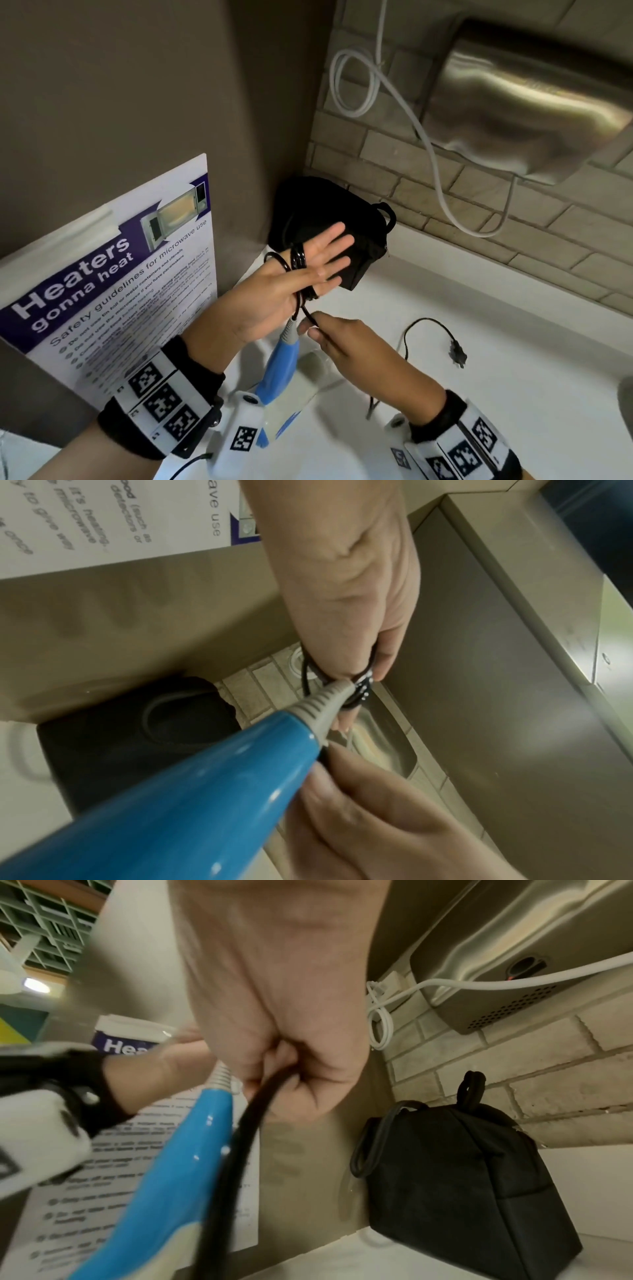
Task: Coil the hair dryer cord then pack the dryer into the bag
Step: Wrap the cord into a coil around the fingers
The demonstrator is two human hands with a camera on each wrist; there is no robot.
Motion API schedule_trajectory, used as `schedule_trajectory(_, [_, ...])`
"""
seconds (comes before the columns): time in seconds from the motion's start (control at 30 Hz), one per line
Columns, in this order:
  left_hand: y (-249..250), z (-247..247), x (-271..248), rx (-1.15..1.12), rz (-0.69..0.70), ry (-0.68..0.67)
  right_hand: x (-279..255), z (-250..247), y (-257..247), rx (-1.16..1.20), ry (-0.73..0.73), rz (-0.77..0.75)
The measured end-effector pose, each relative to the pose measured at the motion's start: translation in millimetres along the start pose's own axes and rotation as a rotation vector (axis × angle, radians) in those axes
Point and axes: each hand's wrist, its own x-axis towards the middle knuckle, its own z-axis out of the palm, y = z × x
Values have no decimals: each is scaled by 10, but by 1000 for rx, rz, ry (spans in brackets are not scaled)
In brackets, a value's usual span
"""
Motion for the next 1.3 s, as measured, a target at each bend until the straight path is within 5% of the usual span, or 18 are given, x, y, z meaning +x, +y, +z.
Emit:
schedule_trajectory(0.27, [28,-173,28,161,34,171,-352,-149,-87,-56,121,-47])
schedule_trajectory(0.8, [43,-340,-74,3,50,192,-481,-288,108,-185,230,116])
schedule_trajectory(1.07, [31,-72,16,108,19,197,-422,-596,-502,-196,260,-157])
schedule_trajectory(1.3, [13,206,-29,62,-48,4,-103,-1025,-681,-251,398,-248])
